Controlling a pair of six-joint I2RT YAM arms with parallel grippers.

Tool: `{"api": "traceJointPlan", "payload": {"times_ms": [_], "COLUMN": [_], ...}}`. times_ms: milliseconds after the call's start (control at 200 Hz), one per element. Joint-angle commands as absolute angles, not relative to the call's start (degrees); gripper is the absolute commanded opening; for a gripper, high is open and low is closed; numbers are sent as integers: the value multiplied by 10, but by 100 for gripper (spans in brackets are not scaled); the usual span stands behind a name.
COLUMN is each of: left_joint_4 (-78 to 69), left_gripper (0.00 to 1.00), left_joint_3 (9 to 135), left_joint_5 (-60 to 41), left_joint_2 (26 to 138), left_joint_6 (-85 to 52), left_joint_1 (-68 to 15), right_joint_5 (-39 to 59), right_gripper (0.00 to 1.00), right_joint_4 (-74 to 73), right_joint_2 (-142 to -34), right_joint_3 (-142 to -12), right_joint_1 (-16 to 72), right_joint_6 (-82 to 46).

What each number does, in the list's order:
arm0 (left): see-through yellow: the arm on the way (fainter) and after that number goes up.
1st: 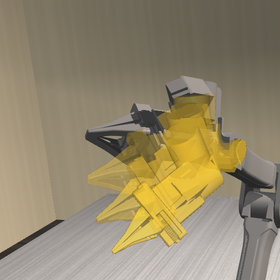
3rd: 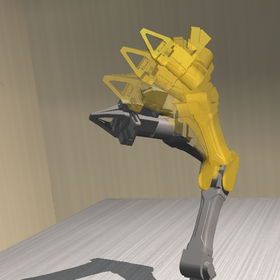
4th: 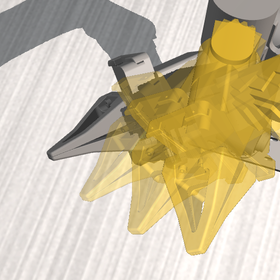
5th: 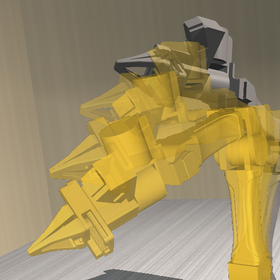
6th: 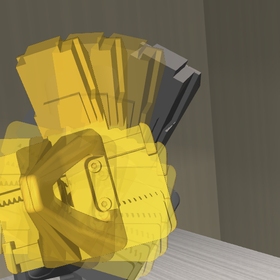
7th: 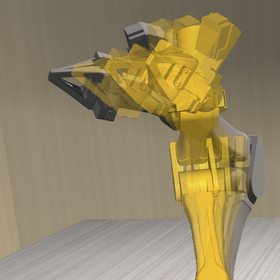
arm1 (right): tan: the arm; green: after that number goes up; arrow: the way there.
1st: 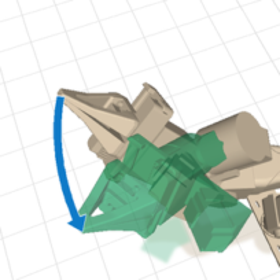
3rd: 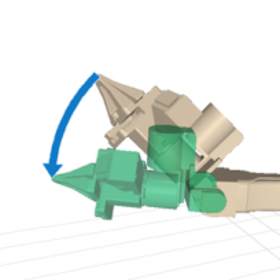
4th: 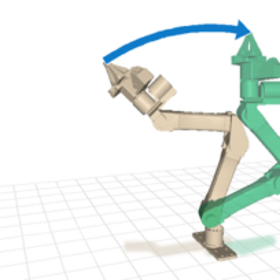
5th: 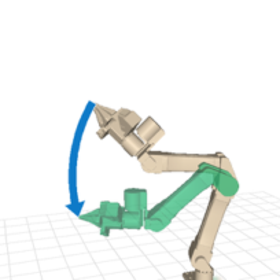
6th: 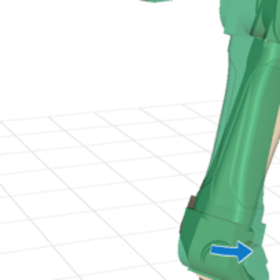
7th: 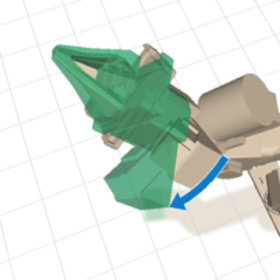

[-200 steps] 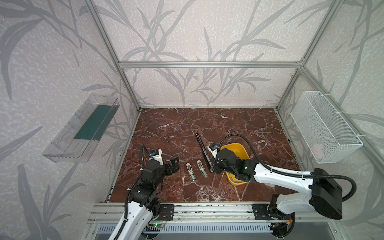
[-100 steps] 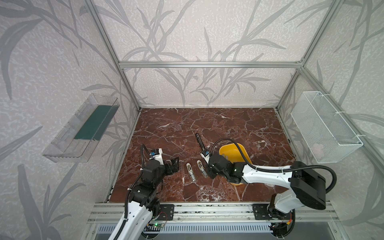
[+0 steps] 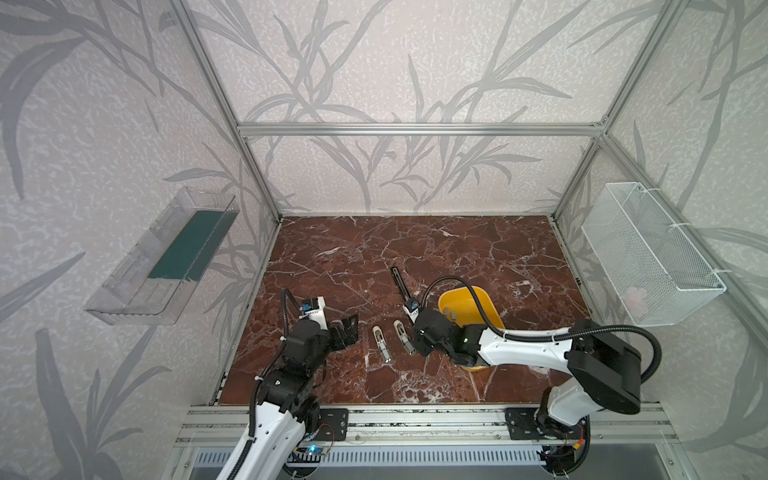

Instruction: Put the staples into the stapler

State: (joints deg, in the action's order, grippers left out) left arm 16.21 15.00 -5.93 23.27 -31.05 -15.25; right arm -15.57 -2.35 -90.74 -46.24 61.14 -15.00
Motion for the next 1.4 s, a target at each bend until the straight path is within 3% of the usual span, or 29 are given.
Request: {"api": "traceJointPlan", "payload": {"times_ms": [0, 1395], "left_joint_4": [153, 151], "left_gripper": [99, 99], "left_joint_3": [148, 147], "left_joint_5": [-61, -63], "left_joint_2": [230, 230], "left_joint_6": [-309, -309], "left_joint_1": [-153, -153], "right_joint_5": [-174, -155], "right_gripper": [3, 2], "right_joint_4": [-27, -30], "right_joint_2": [-899, -929], "right_joint_3": [-476, -485], "right_joint_1": [603, 566], "right_joint_6": [-158, -205]}}
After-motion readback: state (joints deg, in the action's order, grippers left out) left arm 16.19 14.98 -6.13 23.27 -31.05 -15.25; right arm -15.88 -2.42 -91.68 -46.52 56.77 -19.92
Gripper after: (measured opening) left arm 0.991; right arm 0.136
